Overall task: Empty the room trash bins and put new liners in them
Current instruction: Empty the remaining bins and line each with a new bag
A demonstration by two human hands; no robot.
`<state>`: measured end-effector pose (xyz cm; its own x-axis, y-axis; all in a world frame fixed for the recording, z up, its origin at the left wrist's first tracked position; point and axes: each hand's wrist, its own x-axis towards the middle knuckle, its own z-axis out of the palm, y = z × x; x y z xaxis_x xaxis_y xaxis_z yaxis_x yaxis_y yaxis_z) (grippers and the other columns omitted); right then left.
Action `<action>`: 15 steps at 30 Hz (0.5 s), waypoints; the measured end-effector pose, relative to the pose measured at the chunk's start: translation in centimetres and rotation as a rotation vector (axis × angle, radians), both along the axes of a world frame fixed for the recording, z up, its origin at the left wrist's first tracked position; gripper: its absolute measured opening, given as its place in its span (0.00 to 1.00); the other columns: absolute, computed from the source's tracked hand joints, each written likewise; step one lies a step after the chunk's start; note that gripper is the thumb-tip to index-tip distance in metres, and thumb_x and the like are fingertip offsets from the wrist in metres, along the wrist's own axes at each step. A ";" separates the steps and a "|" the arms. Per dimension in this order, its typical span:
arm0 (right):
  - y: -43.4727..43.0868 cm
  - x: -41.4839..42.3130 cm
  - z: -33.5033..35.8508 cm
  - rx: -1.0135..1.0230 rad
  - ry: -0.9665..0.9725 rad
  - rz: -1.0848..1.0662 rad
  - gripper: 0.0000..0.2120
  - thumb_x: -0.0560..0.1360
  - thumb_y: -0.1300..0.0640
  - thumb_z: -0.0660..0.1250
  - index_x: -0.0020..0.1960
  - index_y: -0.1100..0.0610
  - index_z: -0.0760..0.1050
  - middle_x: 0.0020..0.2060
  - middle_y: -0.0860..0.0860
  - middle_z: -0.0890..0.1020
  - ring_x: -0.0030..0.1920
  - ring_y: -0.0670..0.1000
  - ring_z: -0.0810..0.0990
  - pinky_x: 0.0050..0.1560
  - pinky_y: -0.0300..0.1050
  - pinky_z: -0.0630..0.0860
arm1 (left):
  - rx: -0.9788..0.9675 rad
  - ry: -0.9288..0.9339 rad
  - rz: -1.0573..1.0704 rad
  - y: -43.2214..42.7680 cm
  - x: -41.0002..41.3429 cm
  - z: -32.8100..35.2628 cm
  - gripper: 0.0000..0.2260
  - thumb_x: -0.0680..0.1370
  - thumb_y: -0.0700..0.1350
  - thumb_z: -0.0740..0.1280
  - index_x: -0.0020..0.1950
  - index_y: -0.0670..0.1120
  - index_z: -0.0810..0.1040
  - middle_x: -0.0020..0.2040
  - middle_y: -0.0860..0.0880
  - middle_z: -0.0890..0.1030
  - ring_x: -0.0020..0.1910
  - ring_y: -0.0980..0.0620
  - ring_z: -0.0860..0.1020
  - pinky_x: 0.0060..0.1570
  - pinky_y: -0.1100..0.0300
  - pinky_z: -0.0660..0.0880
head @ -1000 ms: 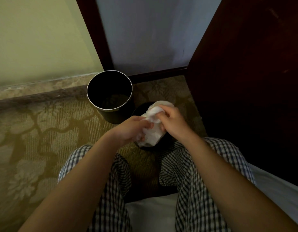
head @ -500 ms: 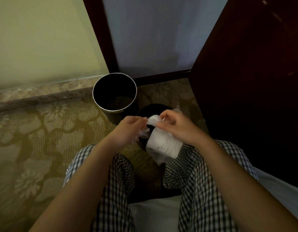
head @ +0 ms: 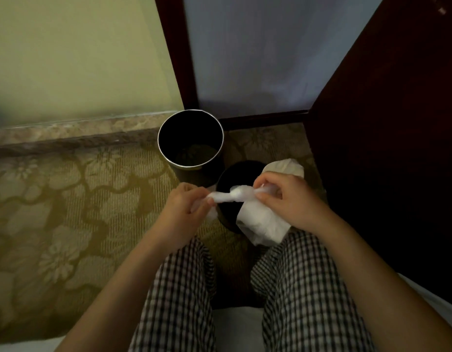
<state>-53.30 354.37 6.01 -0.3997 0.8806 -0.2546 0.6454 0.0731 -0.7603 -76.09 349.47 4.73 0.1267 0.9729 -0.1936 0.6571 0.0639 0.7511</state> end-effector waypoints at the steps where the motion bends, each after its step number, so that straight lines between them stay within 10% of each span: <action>1: 0.4 -0.4 -0.2 -0.010 -0.013 0.015 0.05 0.77 0.54 0.64 0.52 0.48 0.77 0.45 0.43 0.79 0.46 0.39 0.76 0.42 0.34 0.73 | 0.019 0.071 -0.003 0.2 -0.3 -0.3 0.08 0.79 0.46 0.62 0.54 0.50 0.80 0.46 0.51 0.73 0.49 0.52 0.69 0.48 0.58 0.68; 8: 3.6 -3.0 -0.7 -0.115 -0.085 0.079 0.08 0.78 0.54 0.64 0.57 0.49 0.76 0.48 0.45 0.79 0.48 0.41 0.77 0.43 0.35 0.75 | -0.113 0.061 0.046 1.9 -1.3 -0.6 0.15 0.78 0.52 0.59 0.52 0.44 0.81 0.48 0.47 0.78 0.48 0.49 0.75 0.48 0.52 0.73; 15: 5.4 -7.3 5.9 -0.157 -0.152 0.209 0.09 0.78 0.56 0.63 0.57 0.52 0.77 0.48 0.48 0.80 0.49 0.45 0.77 0.44 0.38 0.75 | -0.226 -0.094 0.254 0.6 -2.9 5.5 0.08 0.80 0.44 0.61 0.54 0.43 0.79 0.47 0.48 0.77 0.46 0.55 0.74 0.42 0.67 0.68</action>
<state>-60.55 359.75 11.89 -0.5154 0.7282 -0.4518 0.7359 0.1059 -0.6687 -79.03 350.11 10.27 -0.0864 0.9097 -0.4063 0.5279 0.3877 0.7557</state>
